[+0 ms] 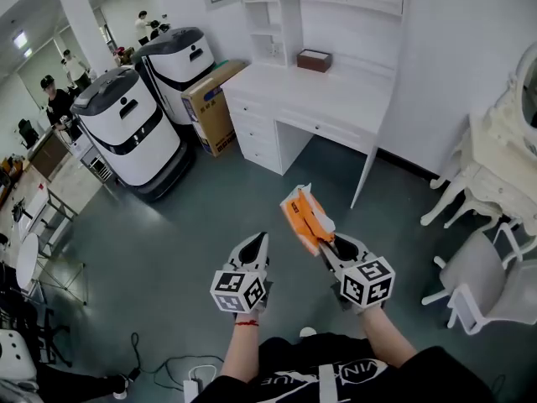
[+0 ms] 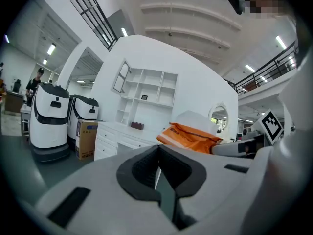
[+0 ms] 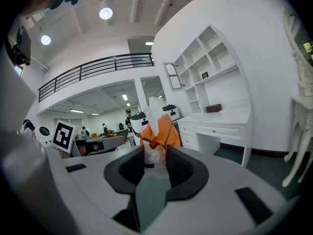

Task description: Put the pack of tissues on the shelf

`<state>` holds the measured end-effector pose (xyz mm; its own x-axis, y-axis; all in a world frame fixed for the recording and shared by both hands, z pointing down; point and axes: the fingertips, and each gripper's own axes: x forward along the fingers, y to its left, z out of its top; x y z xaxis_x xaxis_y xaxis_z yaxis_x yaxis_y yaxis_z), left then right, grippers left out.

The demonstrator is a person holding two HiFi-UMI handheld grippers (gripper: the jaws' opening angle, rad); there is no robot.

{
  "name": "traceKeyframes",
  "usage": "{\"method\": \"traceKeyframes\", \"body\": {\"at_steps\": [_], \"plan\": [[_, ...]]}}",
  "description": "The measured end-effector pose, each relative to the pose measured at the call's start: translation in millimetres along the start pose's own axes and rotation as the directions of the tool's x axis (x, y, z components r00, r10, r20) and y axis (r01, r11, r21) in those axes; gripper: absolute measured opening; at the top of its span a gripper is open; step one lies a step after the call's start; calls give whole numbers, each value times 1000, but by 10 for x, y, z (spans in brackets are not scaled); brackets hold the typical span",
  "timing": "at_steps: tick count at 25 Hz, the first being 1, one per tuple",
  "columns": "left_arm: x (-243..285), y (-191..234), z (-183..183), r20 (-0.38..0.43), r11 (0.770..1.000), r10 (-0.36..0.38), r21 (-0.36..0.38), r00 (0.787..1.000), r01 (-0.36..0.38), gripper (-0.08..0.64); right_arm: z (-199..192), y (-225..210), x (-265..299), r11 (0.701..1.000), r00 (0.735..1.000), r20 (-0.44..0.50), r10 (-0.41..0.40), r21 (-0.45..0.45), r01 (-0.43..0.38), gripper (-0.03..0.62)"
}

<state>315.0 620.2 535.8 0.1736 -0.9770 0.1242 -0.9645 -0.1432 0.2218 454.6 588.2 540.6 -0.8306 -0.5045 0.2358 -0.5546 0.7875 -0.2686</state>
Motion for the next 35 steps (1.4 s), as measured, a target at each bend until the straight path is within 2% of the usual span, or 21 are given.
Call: {"method": "traceKeyframes", "body": {"at_steps": [8, 15, 24, 35], "plan": [[409, 295, 30, -10, 1000, 13, -14, 1000, -13, 5, 130, -190, 380, 1000, 1000, -4, 18, 1, -18, 104], [1052, 602, 222, -7, 999, -44, 6, 999, 44, 5, 351, -490, 897, 1000, 1000, 9, -14, 0, 14, 104], [1913, 1297, 548, -31, 996, -92, -3, 995, 92, 5, 777, -858, 1859, 998, 998, 10, -57, 23, 57, 104], [2738, 2316, 770, -59, 994, -111, -29, 992, 109, 5, 1037, -1168, 3123, 995, 996, -17, -82, 60, 83, 104]]}}
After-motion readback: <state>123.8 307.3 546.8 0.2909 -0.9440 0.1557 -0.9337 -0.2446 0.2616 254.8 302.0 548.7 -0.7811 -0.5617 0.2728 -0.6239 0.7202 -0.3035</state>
